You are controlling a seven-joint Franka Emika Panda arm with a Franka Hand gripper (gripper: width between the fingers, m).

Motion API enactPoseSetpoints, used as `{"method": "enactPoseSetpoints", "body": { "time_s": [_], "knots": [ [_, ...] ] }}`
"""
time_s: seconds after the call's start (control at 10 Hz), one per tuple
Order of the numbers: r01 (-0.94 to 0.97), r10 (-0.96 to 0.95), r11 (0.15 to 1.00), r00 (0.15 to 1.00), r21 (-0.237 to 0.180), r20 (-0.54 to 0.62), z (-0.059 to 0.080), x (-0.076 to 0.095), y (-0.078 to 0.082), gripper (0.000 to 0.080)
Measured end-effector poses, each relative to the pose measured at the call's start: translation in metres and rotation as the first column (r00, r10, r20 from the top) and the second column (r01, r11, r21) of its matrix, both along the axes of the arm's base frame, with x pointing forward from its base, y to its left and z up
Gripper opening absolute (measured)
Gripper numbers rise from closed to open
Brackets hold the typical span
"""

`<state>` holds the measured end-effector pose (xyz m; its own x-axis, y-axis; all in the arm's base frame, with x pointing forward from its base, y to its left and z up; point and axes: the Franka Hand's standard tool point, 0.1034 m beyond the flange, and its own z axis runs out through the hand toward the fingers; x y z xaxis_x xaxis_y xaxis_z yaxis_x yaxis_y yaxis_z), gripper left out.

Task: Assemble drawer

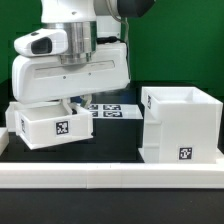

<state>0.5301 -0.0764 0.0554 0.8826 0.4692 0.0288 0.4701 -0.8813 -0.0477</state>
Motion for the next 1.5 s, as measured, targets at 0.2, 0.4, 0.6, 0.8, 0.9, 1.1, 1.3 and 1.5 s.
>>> {"method": "enactPoseSetpoints", "body": {
  "time_s": [0.2,0.4,0.6,0.8,0.9,1.1,1.3,1.5],
  "knots": [
    [-0.239,0.239,0.971,0.971,-0.022,-0.005,-0.003,-0.002,0.003,0.0041],
    [-0.482,0.482,0.876,0.876,-0.033,-0.017,-0.006,-0.004,0.008,0.0041],
    [-0.559,0.559,0.828,0.829,-0.035,-0.018,-0.006,-0.004,0.004,0.0042],
    [-0.656,0.656,0.754,0.754,-0.038,-0.022,-0.006,-0.005,0.001,0.0042],
    [-0.687,0.687,0.725,0.726,-0.039,-0.024,-0.007,-0.005,0.000,0.0042],
    [-0.808,0.808,0.586,0.588,-0.062,-0.031,-0.012,-0.005,0.008,0.0042],
    [-0.851,0.850,0.520,0.524,-0.071,-0.052,-0.019,-0.005,0.024,0.0042],
    [-0.846,0.845,0.528,0.532,-0.071,-0.052,-0.019,-0.005,0.020,0.0042]
  ]
}}
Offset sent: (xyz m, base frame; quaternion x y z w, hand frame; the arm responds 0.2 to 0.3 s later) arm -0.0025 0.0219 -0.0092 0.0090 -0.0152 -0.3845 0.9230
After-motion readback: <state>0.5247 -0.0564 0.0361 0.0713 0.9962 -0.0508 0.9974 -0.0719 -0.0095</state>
